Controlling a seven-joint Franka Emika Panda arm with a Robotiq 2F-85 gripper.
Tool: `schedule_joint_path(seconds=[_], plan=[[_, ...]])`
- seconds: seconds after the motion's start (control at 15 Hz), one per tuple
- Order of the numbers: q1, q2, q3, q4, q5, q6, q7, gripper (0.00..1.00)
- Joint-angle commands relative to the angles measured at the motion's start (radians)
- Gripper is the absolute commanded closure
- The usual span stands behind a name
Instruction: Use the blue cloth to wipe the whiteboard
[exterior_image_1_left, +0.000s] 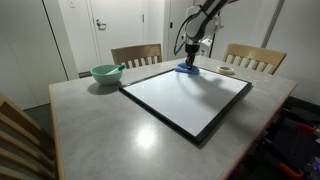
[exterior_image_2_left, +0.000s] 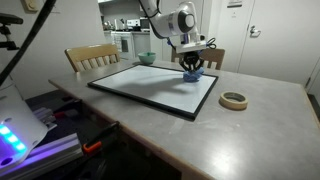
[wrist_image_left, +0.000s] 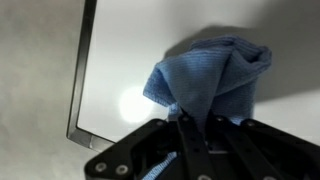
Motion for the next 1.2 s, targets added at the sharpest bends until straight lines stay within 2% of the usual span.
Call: schedule_joint_path(seconds=[0.0,0.27,0.4,1.13], plan=[[-0.018,0.041,-0.032,0.047,-0.051,-0.016,0.003,0.97],[-0.033,0.057,-0.039,0.061,-0.063,-0.011,0.000,0.97],[-0.046,0.056,-0.020,0.053,-0.048,-0.005,-0.009,0.97],[-0.042,-0.010,-0.028,-0.044,-0.043,0.010,0.044,0.97]])
